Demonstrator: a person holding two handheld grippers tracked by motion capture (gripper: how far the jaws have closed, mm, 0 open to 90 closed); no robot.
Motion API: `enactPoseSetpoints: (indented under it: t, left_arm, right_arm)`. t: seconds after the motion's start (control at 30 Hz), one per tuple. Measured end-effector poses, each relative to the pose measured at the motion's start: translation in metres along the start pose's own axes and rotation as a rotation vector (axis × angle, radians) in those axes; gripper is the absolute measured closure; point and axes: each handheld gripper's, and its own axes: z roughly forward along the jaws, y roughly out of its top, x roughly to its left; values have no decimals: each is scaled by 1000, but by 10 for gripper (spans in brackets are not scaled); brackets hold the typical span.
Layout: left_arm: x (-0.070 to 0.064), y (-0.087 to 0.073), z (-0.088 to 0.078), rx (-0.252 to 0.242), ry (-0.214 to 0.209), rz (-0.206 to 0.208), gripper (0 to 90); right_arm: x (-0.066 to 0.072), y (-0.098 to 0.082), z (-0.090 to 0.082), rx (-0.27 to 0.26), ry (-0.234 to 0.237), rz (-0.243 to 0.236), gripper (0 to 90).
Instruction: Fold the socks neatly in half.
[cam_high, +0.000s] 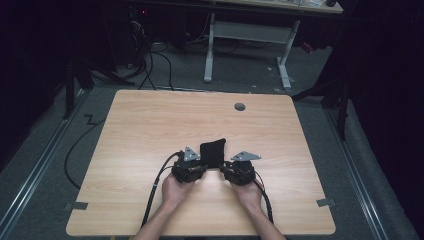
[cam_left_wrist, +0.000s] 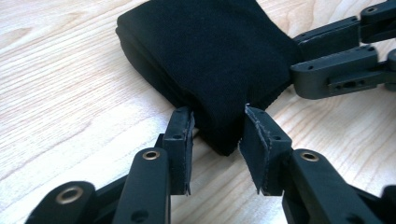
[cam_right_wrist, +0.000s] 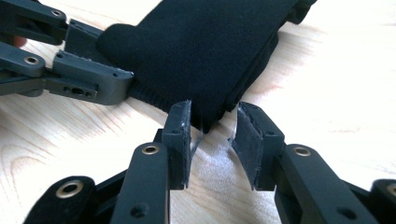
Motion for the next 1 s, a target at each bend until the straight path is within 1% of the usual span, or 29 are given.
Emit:
enactPoseSetpoints:
  t: [0.1, 0.2, 0.33, 0.4, 0.47, 0.53, 0.7, 0.83, 1.0]
  left_arm:
    - [0, 0, -1, 3, 5, 0, 625]
    - [-1, 0, -3, -2, 3, 3, 584]
    - [0, 0, -11, -23, 5, 2, 536]
    - [2, 1, -18, -44, 10, 5, 525]
    - [3, 2, -23, -66, 15, -1, 519]
    - [5, 2, -29, -85, 14, -17, 517]
    - [8, 3, -42, -122, 21, -30, 513]
    - [11, 3, -49, -133, 30, -33, 506]
    - [14, 1, -56, -142, 47, -48, 485]
  right_arm:
    - [0, 0, 0, 1, -1, -2, 658]
    - [0, 0, -1, 2, 2, -1, 650]
    - [1, 1, -7, -21, 6, 2, 640]
    - [0, 2, -10, -38, 8, 3, 637]
    - [-1, 2, -13, -45, 6, 1, 635]
    - [-2, 4, -15, -38, 1, -8, 634]
    - [-4, 9, -26, -57, -1, -15, 633]
    - [-8, 10, -32, -70, -3, -6, 633]
    - [-14, 9, -40, -91, -5, 2, 618]
